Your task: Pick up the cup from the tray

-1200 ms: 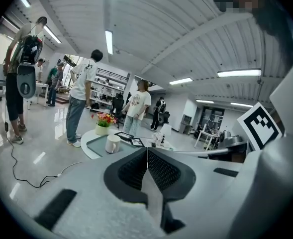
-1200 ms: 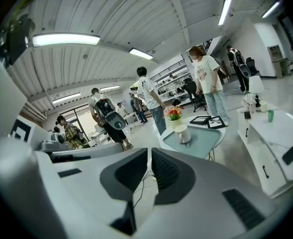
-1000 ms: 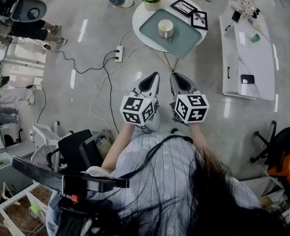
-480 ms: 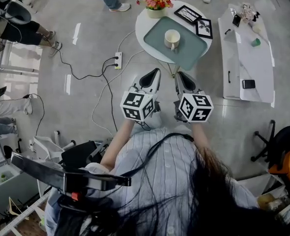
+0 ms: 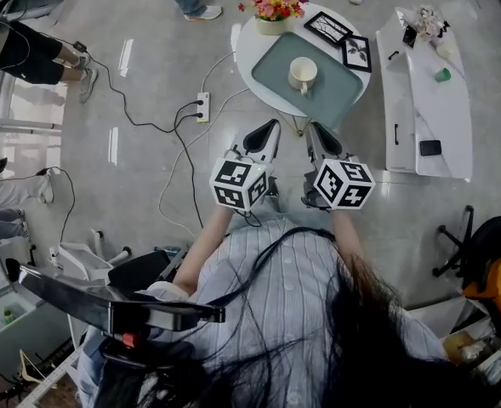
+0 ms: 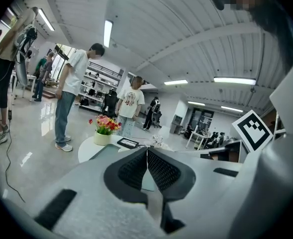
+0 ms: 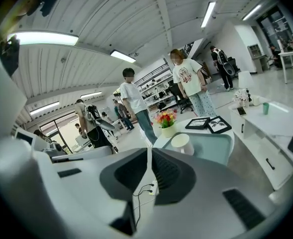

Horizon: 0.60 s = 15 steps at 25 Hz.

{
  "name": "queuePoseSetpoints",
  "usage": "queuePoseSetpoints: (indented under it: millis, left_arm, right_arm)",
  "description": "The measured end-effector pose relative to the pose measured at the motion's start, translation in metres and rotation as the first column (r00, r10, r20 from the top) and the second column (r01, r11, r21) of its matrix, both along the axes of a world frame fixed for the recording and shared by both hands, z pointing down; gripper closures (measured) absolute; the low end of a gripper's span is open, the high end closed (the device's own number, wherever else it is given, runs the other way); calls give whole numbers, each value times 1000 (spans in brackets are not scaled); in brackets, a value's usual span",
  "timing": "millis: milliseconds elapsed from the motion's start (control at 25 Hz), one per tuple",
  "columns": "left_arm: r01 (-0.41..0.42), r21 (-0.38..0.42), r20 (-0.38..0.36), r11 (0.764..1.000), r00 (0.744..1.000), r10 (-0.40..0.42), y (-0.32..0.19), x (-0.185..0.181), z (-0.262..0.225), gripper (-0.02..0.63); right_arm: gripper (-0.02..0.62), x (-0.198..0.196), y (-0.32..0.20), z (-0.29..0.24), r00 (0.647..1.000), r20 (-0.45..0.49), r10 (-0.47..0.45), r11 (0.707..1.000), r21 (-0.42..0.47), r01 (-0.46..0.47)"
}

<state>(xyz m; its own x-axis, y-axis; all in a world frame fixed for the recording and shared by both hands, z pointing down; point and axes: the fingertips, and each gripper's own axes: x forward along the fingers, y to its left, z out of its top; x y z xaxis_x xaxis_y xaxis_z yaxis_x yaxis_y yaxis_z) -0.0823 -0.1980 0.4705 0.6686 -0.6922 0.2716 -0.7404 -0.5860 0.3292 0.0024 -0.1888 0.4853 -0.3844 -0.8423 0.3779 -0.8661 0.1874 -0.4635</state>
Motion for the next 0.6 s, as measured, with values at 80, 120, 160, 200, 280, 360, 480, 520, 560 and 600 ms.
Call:
queuePoseSetpoints:
  millis: [80, 120, 160, 200, 280, 360, 480, 520, 560, 600]
  left_arm:
    - [2, -3, -6, 1000, 1000, -2, -4, -1, 0, 591]
    - [4, -6, -9, 1000, 1000, -4, -6, -2, 0, 591]
    - [6, -10, -13, 1000, 1000, -6, -8, -2, 2, 591]
    - [6, -16, -18, 1000, 1000, -7, -10, -2, 3, 591]
    - [5, -32, -36, 999, 999, -6, -13, 0, 7, 591]
    - [4, -49, -54, 999, 999, -7, -20, 2, 10, 591]
    - [8, -56, -50, 998, 999, -11, -34, 5, 12, 591]
    - [10, -56, -46, 998, 999, -12, -39, 5, 13, 591]
    - [13, -59, -45, 998, 999, -15, -43, 5, 14, 591]
    - [16, -64, -45, 998, 999, -18, -48, 6, 15, 591]
  right_arm:
    - [552, 1, -4, 0, 1000, 8, 13, 1000, -7, -13]
    - [552, 1, -6, 2, 1000, 8, 17, 1000, -12, -17]
    - [552, 1, -8, 4, 1000, 9, 17, 1000, -17, -17]
    - [552, 2, -10, 6, 1000, 11, 16, 1000, -21, -16]
    - [552, 3, -16, 10, 1000, 22, 8, 1000, -25, -8]
    - [551, 4, -24, 14, 999, 36, -7, 1000, -26, 8]
    - [551, 4, -39, 23, 998, 49, -25, 999, -45, 27]
    - [549, 5, -44, 27, 999, 47, -28, 998, -57, 31]
    - [549, 6, -48, 32, 999, 41, -33, 997, -68, 36]
    - [549, 6, -54, 36, 999, 32, -40, 996, -77, 42]
